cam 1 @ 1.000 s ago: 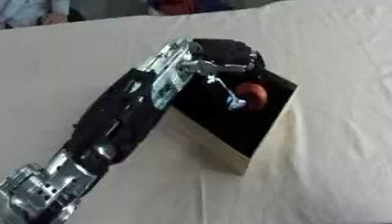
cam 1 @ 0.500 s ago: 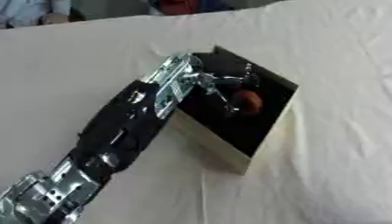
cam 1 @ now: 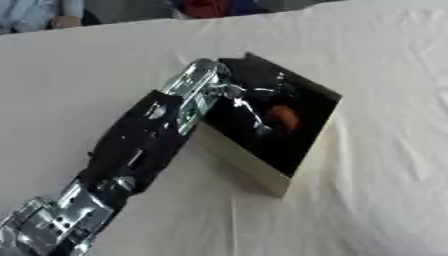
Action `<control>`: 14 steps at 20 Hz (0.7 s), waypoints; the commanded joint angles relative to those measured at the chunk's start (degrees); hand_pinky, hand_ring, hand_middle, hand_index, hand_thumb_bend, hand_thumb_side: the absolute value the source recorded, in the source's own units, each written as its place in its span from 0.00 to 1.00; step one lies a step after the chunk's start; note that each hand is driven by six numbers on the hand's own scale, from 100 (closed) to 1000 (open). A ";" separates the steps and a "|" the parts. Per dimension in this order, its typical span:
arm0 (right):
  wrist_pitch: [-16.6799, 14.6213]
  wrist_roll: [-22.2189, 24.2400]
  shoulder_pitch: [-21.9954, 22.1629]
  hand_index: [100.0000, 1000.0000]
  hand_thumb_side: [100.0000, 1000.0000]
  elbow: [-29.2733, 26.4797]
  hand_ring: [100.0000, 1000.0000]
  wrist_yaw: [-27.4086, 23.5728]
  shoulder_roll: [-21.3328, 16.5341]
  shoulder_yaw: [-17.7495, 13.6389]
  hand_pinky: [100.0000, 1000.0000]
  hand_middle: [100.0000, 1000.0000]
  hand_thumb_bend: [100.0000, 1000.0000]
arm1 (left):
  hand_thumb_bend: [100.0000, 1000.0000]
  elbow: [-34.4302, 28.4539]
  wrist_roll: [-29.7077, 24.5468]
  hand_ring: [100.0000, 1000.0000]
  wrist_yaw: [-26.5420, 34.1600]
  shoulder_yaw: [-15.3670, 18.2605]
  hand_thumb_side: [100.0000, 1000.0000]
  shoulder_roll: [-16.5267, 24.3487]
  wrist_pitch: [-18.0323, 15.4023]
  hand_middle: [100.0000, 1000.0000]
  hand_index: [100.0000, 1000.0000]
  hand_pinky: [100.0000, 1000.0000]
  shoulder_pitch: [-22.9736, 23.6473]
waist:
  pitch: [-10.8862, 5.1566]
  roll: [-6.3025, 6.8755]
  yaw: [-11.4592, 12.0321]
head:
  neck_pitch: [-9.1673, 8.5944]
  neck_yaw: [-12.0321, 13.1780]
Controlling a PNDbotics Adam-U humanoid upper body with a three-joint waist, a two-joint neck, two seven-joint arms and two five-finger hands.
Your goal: Pick up objects on the table and place them in the box.
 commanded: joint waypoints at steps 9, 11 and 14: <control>-0.14 -0.36 -0.44 0.69 0.65 -1.16 0.79 0.31 -0.54 -0.66 0.71 0.58 0.00 | 0.00 -13.33 0.95 0.77 8.39 3.96 0.30 4.26 4.04 0.74 0.83 0.62 -0.94 | -2.15 -0.78 0.89 | -0.31 -0.71; -0.22 -0.41 -0.44 0.69 0.65 -1.16 0.79 0.44 -0.49 -0.72 0.71 0.58 0.00 | 0.00 -16.06 1.76 0.76 10.09 4.97 0.28 4.92 5.37 0.73 0.82 0.61 -0.56 | -2.25 -0.89 1.01 | -0.54 -0.85; -0.26 -0.52 -0.39 0.69 0.65 -1.16 0.79 0.58 -0.47 -0.86 0.72 0.58 0.00 | 0.00 -20.27 4.01 0.75 12.69 7.52 0.36 5.52 7.33 0.73 0.82 0.60 0.83 | -2.38 -1.05 1.24 | -0.69 -1.15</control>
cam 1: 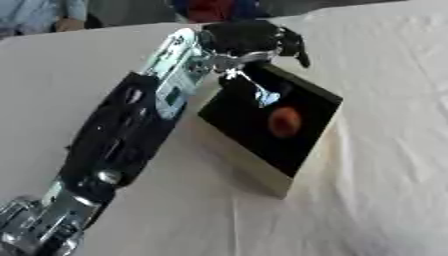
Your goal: Pick up objects on the table and place them in the box.
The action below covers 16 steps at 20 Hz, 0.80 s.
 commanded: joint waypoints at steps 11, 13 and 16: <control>0.23 -0.79 -0.07 0.69 0.65 -1.16 0.79 0.57 -1.42 -1.08 0.71 0.58 0.00 | 0.00 -20.03 11.37 0.72 12.00 16.20 0.56 3.50 10.21 0.73 0.83 0.59 13.99 | -1.34 -0.92 1.96 | -0.02 -2.66; 0.25 -0.83 -0.10 0.69 0.65 -1.16 0.79 0.57 -1.52 -1.11 0.71 0.58 0.00 | 0.00 -22.97 13.18 0.72 13.81 19.08 0.57 4.06 12.02 0.73 0.82 0.60 16.55 | -1.22 -0.97 2.16 | 0.08 -2.67; 0.31 -0.85 -0.08 0.69 0.65 -1.16 0.79 0.51 -1.78 -1.18 0.71 0.58 0.00 | 0.00 -27.29 15.84 0.72 16.47 22.95 0.59 4.61 14.67 0.73 0.82 0.60 20.37 | -0.96 -1.08 2.54 | 0.09 -2.88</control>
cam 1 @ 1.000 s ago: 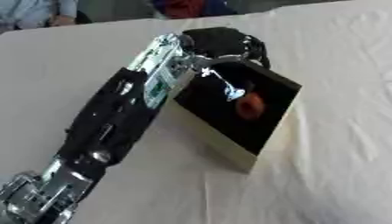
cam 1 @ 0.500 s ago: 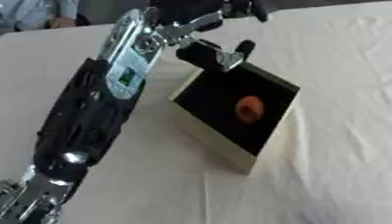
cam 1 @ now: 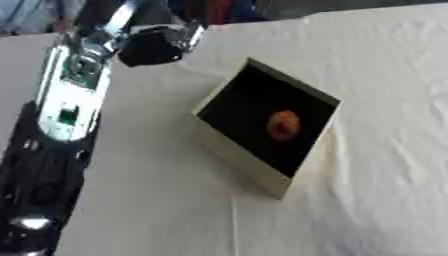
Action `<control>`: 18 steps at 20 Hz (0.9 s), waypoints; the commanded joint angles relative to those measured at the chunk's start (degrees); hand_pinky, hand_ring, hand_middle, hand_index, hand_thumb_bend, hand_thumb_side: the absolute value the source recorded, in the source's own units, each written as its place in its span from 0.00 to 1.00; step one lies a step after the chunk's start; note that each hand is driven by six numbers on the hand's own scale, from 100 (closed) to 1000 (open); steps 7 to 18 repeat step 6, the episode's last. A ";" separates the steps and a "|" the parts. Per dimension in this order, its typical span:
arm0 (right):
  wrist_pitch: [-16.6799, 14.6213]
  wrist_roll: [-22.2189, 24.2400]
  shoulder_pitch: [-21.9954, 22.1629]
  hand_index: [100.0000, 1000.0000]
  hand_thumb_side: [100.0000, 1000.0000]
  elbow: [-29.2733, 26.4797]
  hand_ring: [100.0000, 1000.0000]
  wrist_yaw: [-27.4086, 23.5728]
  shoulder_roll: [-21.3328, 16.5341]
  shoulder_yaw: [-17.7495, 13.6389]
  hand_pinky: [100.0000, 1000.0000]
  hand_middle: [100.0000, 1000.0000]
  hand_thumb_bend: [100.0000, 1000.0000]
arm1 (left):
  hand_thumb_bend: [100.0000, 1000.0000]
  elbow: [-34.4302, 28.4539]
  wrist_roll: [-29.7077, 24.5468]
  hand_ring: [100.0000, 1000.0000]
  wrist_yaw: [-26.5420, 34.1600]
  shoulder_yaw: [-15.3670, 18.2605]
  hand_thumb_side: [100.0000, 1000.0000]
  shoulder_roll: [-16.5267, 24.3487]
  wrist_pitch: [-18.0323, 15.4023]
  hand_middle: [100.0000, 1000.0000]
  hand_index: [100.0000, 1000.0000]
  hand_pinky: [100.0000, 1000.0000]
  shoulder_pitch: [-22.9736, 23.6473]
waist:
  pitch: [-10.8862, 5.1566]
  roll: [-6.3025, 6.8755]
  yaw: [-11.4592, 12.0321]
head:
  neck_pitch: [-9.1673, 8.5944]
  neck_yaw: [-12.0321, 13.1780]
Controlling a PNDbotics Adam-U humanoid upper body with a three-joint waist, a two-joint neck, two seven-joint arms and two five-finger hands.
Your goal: Pick up objects on the table and place them in the box.
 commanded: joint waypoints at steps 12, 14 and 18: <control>0.30 -0.45 -0.46 0.69 0.65 -1.16 0.79 0.07 -1.81 -0.68 0.71 0.58 0.00 | 0.00 -10.87 7.46 0.72 7.51 8.15 0.62 2.24 5.84 0.74 0.81 0.60 7.37 | -0.44 -0.45 0.70 | 0.12 -0.60; 0.30 -0.45 -0.46 0.69 0.65 -1.16 0.79 0.07 -1.81 -0.68 0.71 0.58 0.00 | 0.00 -10.87 7.46 0.72 7.51 8.15 0.62 2.24 5.84 0.74 0.81 0.60 7.37 | -0.44 -0.45 0.70 | 0.12 -0.60; 0.30 -0.45 -0.46 0.69 0.65 -1.16 0.79 0.07 -1.81 -0.68 0.71 0.58 0.00 | 0.00 -10.87 7.46 0.72 7.51 8.15 0.62 2.24 5.84 0.74 0.81 0.60 7.37 | -0.44 -0.45 0.70 | 0.12 -0.60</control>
